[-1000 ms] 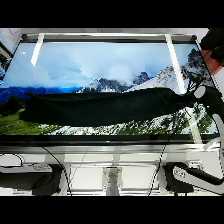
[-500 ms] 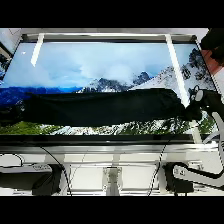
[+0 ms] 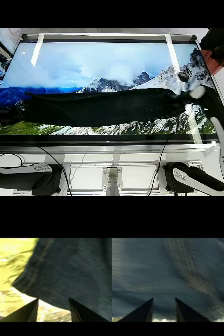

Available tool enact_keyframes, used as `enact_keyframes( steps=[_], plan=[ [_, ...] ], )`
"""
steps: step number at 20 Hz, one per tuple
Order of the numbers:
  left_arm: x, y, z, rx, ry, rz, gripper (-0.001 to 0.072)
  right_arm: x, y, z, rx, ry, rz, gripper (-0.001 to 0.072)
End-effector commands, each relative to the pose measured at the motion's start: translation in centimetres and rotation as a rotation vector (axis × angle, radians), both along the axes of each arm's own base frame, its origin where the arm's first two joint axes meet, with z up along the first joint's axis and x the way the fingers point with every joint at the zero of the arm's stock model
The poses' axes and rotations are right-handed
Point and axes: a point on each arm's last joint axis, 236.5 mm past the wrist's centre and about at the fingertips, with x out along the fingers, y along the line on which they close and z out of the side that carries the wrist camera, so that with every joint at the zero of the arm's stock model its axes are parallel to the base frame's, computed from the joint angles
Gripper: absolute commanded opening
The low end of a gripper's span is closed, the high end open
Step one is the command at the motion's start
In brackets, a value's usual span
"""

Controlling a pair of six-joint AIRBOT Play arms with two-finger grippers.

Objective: Fold the clothes and pants, and hang the long-sleeved shirts on hangers.

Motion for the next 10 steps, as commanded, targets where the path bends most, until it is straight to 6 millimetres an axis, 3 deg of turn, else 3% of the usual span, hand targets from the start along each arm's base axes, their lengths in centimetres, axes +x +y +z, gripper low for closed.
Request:
enact_keyframes(
  steps=[1,3,5,8,10],
  plan=[
    [1.2,-0.7,2.4,0.006,-0.092,-0.032,0.0434,3.5,12.4,0.9,-0.007,-0.157,0.329,0.0357],
    [1.0,-0.5,3.0,0.028,-0.096,-0.037,0.0434,5.2,18.5,-0.4,-0.084,-0.174,0.508,0.0443],
    [0.8,-0.5,3.0,0.037,-0.089,-0.043,0.0434,6.8,23.5,-2.1,-0.151,-0.185,0.671,0.0446],
    [0.9,-0.1,3.0,0.060,-0.097,-0.053,0.0434,7.9,28.8,-3.6,-0.285,-0.262,1.020,0.0445],
    [1.1,0.2,3.0,0.081,-0.111,-0.076,0.0434,9.2,31.4,-3.2,-0.315,-0.353,1.092,0.0444]
  ],
)
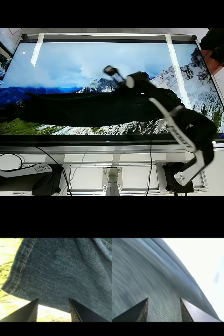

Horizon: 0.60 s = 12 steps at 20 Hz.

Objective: Fold the clothes and pants, and hang the long-sleeved shirts on hangers.

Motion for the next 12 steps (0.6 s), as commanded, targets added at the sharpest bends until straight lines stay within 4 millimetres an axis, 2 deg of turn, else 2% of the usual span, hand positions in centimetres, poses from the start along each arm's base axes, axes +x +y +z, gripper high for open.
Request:
enact_keyframes(
  steps=[1,2,5,7,9,12],
  plan=[
    [0.2,0.5,0.1,0.037,-0.021,-0.023,0.0434,1.8,5.8,-0.6,-0.060,-0.151,0.240,0.0443],
    [0.2,0.5,0.1,0.037,-0.021,-0.023,0.0434,2.4,6.3,-0.8,-0.053,-0.167,0.242,0.0443],
    [0.2,0.5,0.1,0.036,-0.021,-0.024,0.0434,2.8,6.8,-3.3,-0.080,-0.155,0.295,0.0443],
    [0.2,0.5,0.1,0.037,-0.021,-0.024,0.0434,1.6,6.9,-4.6,-0.083,-0.107,0.334,0.0443],
    [0.3,0.6,0.1,0.040,-0.023,-0.022,0.0434,0.5,7.1,-5.2,-0.082,-0.069,0.368,0.0443],
    [0.2,0.5,0.1,0.035,-0.020,-0.024,0.0434,1.4,7.6,-5.3,-0.068,-0.107,0.365,0.0438]
  ],
)
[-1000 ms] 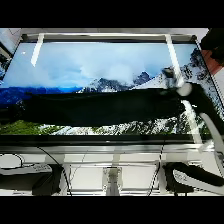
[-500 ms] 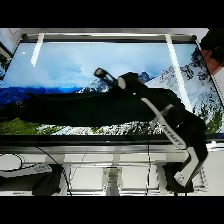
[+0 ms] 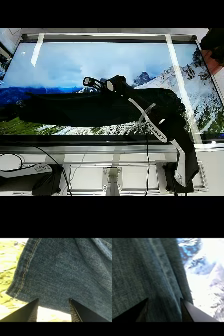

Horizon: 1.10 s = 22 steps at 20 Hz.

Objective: Fold the clothes and pants, and hang the long-sleeved shirts on hangers.

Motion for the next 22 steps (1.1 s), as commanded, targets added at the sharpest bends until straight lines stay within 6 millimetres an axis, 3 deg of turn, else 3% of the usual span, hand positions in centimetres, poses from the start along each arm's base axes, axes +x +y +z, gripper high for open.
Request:
enact_keyframes(
  steps=[1,3,6,11,13,18,19,21,22],
  plan=[
    [0.0,0.0,0.0,-0.001,0.000,-0.002,0.0434,0.1,0.7,-0.9,0.011,-0.007,0.024,0.0413],
    [0.0,0.0,0.0,-0.001,0.000,-0.002,0.0434,0.3,0.7,-2.2,0.012,0.005,0.003,0.0185],
    [0.0,0.0,0.0,-0.001,0.000,-0.002,0.0434,1.8,1.6,-2.1,0.063,-0.046,-0.042,0.0026],
    [-0.1,-0.1,0.0,-0.003,0.002,-0.003,0.0434,6.8,2.4,2.9,0.224,-0.181,-0.224,0.0024],
    [-0.1,-0.1,0.0,-0.004,0.002,-0.004,0.0434,8.5,1.8,3.8,0.292,-0.186,-0.312,0.0023],
    [-0.1,-0.2,0.0,-0.009,0.005,-0.006,0.0434,9.3,-3.1,-1.8,0.237,-0.012,-0.520,0.0026],
    [-0.2,-0.3,0.0,-0.009,0.006,-0.007,0.0434,9.6,-3.7,-1.7,0.243,0.002,-0.555,0.0050],
    [-0.2,-0.3,0.0,-0.010,0.006,-0.007,0.0434,10.4,-4.1,-0.5,0.274,0.002,-0.583,0.0356],
    [-0.1,-0.3,0.0,-0.010,0.006,-0.007,0.0434,10.6,-3.9,0.4,0.281,-0.003,-0.581,0.0385]
  ],
)
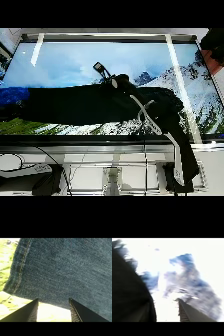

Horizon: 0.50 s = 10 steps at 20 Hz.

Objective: Fold the clothes and pants, and hang the long-sleeved shirts on hangers.

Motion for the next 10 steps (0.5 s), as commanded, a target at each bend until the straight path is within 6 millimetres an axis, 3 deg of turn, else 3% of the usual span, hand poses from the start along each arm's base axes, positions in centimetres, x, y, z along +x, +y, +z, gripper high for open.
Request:
enact_keyframes(
  steps=[1,4,6,8,10],
  plan=[
    [0.0,0.0,0.0,-0.001,0.001,-0.001,0.0434,0.6,-0.7,1.6,0.039,0.030,-0.060,0.0385],
    [0.2,0.3,0.0,-0.008,0.005,0.049,0.0434,-0.3,-1.1,4.7,0.035,0.038,-0.055,0.0385],
    [0.5,1.0,0.0,-0.032,0.016,0.156,0.0436,-1.9,-3.3,5.8,-0.024,0.109,-0.061,0.0384],
    [0.4,1.1,0.0,-0.045,0.024,0.186,0.0435,-3.6,-6.9,5.9,-0.100,0.214,-0.093,0.0373],
    [0.0,1.4,-0.2,-0.052,0.046,0.227,0.0435,-4.4,-12.4,5.0,-0.166,0.335,-0.207,0.0375]
  ],
)
